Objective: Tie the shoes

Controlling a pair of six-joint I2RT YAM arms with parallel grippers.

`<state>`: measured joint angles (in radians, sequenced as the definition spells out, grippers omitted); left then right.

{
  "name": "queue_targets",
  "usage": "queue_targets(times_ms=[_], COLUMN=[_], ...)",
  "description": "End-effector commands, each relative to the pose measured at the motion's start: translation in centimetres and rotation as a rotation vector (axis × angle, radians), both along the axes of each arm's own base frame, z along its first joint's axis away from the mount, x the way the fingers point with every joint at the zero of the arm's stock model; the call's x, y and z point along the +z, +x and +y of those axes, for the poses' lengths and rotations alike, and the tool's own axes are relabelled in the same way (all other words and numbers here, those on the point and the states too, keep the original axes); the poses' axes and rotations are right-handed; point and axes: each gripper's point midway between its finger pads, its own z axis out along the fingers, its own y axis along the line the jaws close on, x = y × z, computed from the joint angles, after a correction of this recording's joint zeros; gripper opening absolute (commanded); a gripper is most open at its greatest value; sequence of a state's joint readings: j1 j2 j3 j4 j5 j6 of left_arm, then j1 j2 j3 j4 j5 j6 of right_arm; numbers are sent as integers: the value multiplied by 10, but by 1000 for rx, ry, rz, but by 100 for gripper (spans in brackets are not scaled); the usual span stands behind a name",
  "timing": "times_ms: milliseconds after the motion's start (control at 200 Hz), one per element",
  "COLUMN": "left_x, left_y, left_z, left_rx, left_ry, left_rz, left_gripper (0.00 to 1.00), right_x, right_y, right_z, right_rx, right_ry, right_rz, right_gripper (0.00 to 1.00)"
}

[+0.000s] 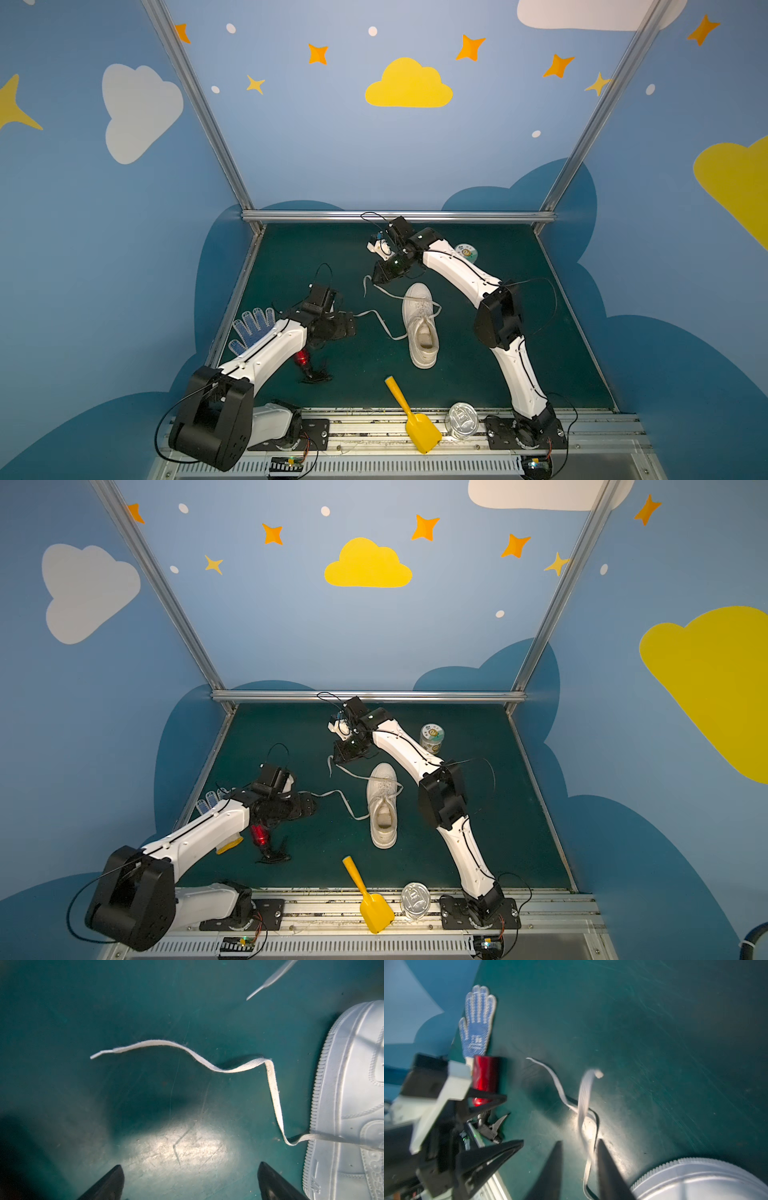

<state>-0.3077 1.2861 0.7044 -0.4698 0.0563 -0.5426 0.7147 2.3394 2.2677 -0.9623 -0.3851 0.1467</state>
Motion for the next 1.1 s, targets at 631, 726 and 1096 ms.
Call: queue_targets(times_ms=[631, 726, 1096], left_x=[-19, -23, -35], left_y=[49, 57, 76], left_z=[5, 4, 2], left_rx=[-41, -49, -29], left_ry=[172, 192, 221], left_rz=[118, 138, 161], left_gripper=[78, 76, 70], right_x=[62, 68, 65], right_y=[10, 10, 6], right_z=[-107, -122, -153], right_rx=[-286, -305, -357], right_ry=[-85, -90, -84], right_rz=[15, 11, 37], right_gripper=[59, 58, 58])
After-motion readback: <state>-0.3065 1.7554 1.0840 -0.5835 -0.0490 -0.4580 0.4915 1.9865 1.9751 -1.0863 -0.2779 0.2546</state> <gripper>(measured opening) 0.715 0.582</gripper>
